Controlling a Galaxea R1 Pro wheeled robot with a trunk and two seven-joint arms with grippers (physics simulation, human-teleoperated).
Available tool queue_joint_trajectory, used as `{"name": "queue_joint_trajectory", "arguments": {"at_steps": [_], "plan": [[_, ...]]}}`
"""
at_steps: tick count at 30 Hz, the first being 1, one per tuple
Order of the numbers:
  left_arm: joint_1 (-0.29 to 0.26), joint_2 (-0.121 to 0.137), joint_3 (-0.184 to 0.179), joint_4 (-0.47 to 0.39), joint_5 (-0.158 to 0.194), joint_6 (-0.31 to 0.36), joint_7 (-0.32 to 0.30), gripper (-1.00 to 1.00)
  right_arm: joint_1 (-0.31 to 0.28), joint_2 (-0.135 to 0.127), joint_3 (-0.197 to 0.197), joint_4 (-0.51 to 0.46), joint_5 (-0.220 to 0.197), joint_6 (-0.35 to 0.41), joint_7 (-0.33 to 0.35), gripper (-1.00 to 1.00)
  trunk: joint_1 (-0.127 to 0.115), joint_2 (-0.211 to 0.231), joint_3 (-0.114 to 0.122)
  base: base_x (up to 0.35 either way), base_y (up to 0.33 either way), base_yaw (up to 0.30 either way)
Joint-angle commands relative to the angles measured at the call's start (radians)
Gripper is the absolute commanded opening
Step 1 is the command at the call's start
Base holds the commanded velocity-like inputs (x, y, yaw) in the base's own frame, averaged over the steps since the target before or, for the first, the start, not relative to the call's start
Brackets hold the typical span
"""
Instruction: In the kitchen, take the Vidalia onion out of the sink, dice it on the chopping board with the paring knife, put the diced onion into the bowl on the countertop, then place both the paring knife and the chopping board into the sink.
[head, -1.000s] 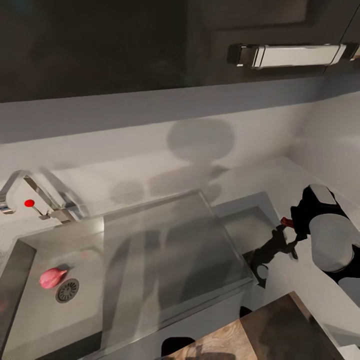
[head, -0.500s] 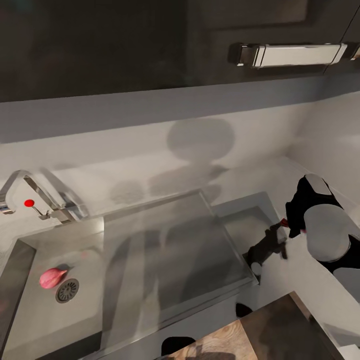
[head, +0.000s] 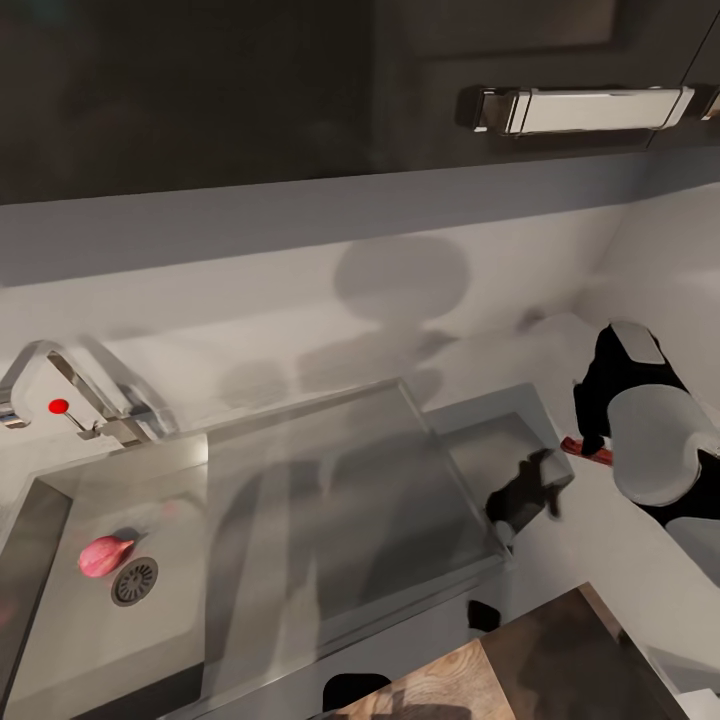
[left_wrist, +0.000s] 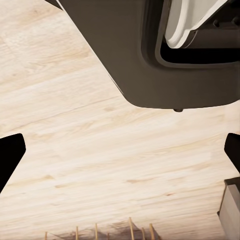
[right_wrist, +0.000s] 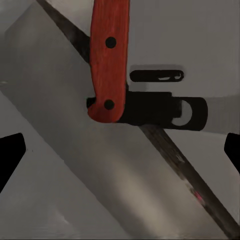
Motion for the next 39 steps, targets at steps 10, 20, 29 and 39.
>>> {"name": "queue_joint_trajectory", "arguments": {"at_steps": [10,20,29,39], "plan": [[0.001,-0.001,0.001,-0.002,0.0,0.0,-0.001,1.0,-0.004,0.023,0.006,-0.041,-0.001,0.002,-0.006,1.0,0.001,-0.002,-0.001,0.0,0.0,0.0],[0.001,-0.011,0.001,0.002,0.0,0.0,-0.001,1.0,-0.004,0.002,0.011,-0.042,0.003,0.001,-0.006,1.0,0.001,-0.002,-0.001,0.0,0.0,0.0],[0.001,-0.013,0.001,0.003,0.0,0.0,-0.001,1.0,-0.004,-0.047,0.01,-0.042,0.003,0.003,-0.003,1.0,0.001,-0.002,-0.001,0.0,0.0,0.0],[0.001,-0.013,0.001,0.003,0.0,0.0,-0.001,1.0,-0.004,-0.055,0.008,-0.033,0.003,0.007,0.0,1.0,0.001,-0.002,-0.006,0.0,0.0,0.018]]}}
